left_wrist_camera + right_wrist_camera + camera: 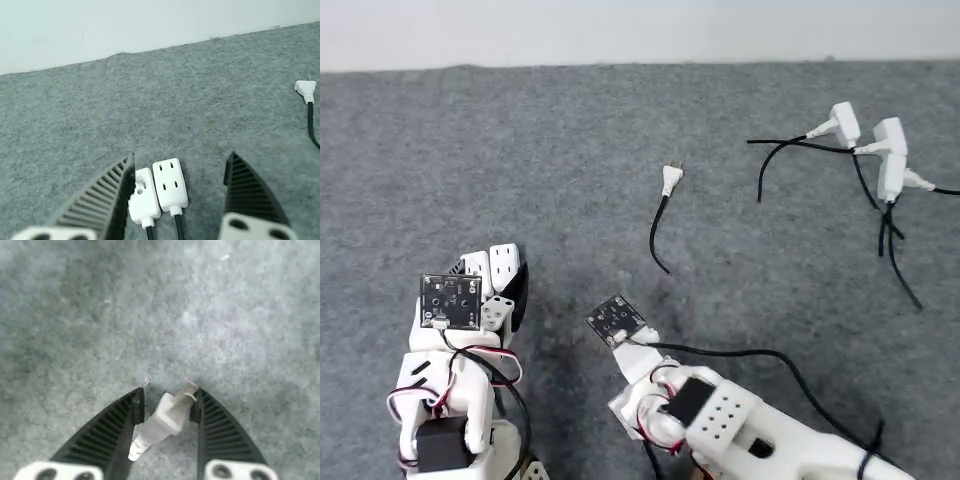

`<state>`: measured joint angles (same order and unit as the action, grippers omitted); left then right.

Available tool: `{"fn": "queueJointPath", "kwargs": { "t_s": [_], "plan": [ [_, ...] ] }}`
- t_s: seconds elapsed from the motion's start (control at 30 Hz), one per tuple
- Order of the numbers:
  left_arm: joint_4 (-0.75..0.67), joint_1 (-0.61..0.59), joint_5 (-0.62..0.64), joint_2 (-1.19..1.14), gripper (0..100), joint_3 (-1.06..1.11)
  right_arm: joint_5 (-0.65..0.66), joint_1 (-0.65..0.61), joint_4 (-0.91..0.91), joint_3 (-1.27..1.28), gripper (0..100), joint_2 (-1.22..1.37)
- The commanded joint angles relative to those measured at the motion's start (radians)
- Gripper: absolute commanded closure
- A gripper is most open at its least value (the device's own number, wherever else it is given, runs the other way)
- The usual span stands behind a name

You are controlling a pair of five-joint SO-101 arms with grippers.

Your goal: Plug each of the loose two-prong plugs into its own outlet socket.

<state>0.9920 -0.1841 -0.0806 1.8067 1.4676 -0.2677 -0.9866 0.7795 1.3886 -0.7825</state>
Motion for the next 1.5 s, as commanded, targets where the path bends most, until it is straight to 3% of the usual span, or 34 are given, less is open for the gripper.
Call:
{"fn": "queueJointPath", "kwargs": {
  "t_s": [0.0,0.07,0.3,0.43,0.63,0.77,1.0,1.13,1.33,1.47],
  "plan": [
    [-0.032,-0.002,0.009,0.015,71,-0.01,-0.006,0.033,-0.016,0.005,91.1,0.01],
    [-0.032,-0.002,0.009,0.015,71,-0.01,0.002,0.033,-0.03,0.006,99.5,0.008],
    [-0.032,0.002,0.009,0.015,71,-0.007,0.02,0.039,-0.008,0.0,99.2,-0.001],
    [-0.035,0.005,0.008,0.015,71,0.004,0.043,0.105,0.019,-0.046,99.2,-0.001],
    [-0.035,0.005,0.008,0.015,71,0.004,0.456,0.232,0.242,-0.288,99.2,-0.002],
    [-0.035,0.009,0.008,0.015,71,0.004,0.603,0.278,0.437,-0.526,99.1,-0.002],
    [0.037,0.206,-0.097,0.017,71,-0.001,0.618,0.271,0.547,-0.778,99.1,-0.002],
    [0.038,0.216,-0.097,0.017,71,-0.004,0.621,0.231,0.544,-0.829,99.1,0.002],
    [0.046,0.218,-0.097,0.017,71,-0.016,0.621,0.053,0.529,-0.865,99.1,0.008],
    [0.057,0.212,-0.094,0.017,71,-0.016,0.621,0.045,0.487,-0.835,99.1,0.01]
  ]
}}
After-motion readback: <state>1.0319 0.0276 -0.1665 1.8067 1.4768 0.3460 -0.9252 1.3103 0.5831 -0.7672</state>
